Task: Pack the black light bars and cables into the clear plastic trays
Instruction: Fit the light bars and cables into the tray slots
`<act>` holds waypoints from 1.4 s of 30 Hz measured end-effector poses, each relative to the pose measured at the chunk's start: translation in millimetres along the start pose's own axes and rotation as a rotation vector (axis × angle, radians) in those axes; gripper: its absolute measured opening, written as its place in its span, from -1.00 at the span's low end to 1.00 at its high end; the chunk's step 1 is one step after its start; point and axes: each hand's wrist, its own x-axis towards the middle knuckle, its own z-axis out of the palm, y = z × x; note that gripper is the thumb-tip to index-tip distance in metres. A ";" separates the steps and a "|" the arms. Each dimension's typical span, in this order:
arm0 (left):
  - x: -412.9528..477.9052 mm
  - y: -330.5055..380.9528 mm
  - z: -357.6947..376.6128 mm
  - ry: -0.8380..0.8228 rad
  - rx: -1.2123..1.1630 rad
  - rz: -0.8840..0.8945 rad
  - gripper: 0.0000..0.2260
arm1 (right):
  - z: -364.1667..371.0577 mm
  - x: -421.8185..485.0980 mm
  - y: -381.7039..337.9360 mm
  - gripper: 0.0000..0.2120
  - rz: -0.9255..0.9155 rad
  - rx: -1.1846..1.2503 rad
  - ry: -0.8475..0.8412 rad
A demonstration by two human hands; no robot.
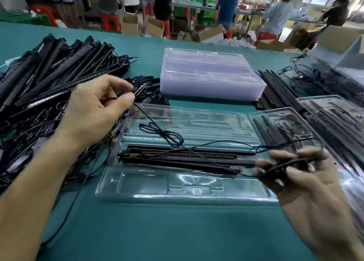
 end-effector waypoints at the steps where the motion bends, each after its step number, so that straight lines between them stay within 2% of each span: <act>1: 2.3 4.5 -2.1 0.091 0.072 0.049 -0.91 | -18.9 -2.5 0.3 -0.72 0.073 -0.029 -0.167; 2: 3.5 7.4 -3.2 0.185 0.135 0.076 -0.77 | -18.4 -9.1 -5.4 -0.73 0.029 -0.033 -0.192; 4: 5.7 6.1 -6.3 0.384 0.169 0.046 -0.59 | -16.3 -19.7 -6.1 -0.71 0.111 -0.050 -0.164; 6: 5.1 -7.5 -11.2 0.534 0.187 -0.030 -0.65 | -18.2 -19.1 -7.4 -0.72 0.140 -0.079 -0.133; 8: 1.1 -23.6 -18.2 0.545 0.247 -0.141 -0.77 | -11.5 -35.9 -0.1 -0.67 0.224 -0.063 -0.136; 9: -0.7 -31.4 -22.9 0.487 0.301 -0.213 -0.83 | -10.5 -41.2 6.2 -0.65 0.287 -0.079 -0.105; 10: -1.8 -37.3 -27.9 0.396 0.382 -0.287 -0.87 | -8.1 -47.1 10.1 -0.74 0.340 -0.096 -0.070; 11: -2.6 -41.5 -31.5 0.283 0.479 -0.342 -0.87 | -3.8 -52.0 14.7 -0.83 0.381 -0.111 0.002; 13: -3.8 -45.1 -30.1 0.063 0.696 -0.417 -0.78 | 1.2 -58.6 26.0 -0.86 0.456 -0.120 0.123; 15: -6.9 -41.7 -16.9 -0.063 0.886 -0.413 -0.74 | 8.0 -61.3 36.4 -0.88 0.519 -0.082 0.205; 17: -9.4 -33.7 2.5 -0.107 0.950 -0.300 -0.81 | 16.5 -61.6 42.3 -0.90 0.530 -0.041 0.213; 19: -12.1 -24.3 22.0 -0.128 0.855 -0.167 -0.88 | 22.6 -59.0 45.9 -0.91 0.505 -0.064 0.198; 21: -16.0 -15.1 37.4 -0.185 0.639 -0.047 -0.91 | 23.7 -49.5 47.1 -0.92 0.465 -0.201 0.179; 24: -25.7 3.8 57.5 -0.450 0.206 0.039 -0.77 | 25.5 -31.2 48.3 -0.81 0.378 -0.506 0.185; 26: -35.8 13.6 68.4 -0.624 0.049 0.057 -0.67 | 25.6 -23.7 52.1 -0.77 0.362 -0.601 0.196; 28: -44.8 15.9 77.2 -0.738 0.073 0.124 -0.61 | 23.1 -21.4 55.8 -0.72 0.382 -0.618 0.217; 31: -53.3 15.1 85.4 -0.762 0.186 0.254 -0.62 | 15.0 -22.4 56.7 -0.73 0.440 -0.629 0.208; 34: -55.5 13.6 87.6 -0.769 0.166 0.252 -0.73 | 5.9 -24.9 43.9 -0.74 0.555 -0.636 0.118; 36: -57.1 13.2 87.7 -0.786 0.149 0.222 -0.75 | -2.5 -26.7 28.8 -0.69 0.569 -0.704 0.088; 39: -59.5 14.5 87.8 -0.793 0.142 0.208 -0.76 | -12.3 -26.8 10.0 -0.71 0.326 -0.902 0.107; 40: -59.8 15.3 87.9 -0.793 0.147 0.205 -0.74 | -14.0 -24.8 8.4 -0.74 0.186 -0.993 0.054; 42: -59.3 16.9 87.1 -0.797 0.149 0.199 -0.72 | -13.1 -17.2 11.6 -0.90 -0.072 -1.190 -0.203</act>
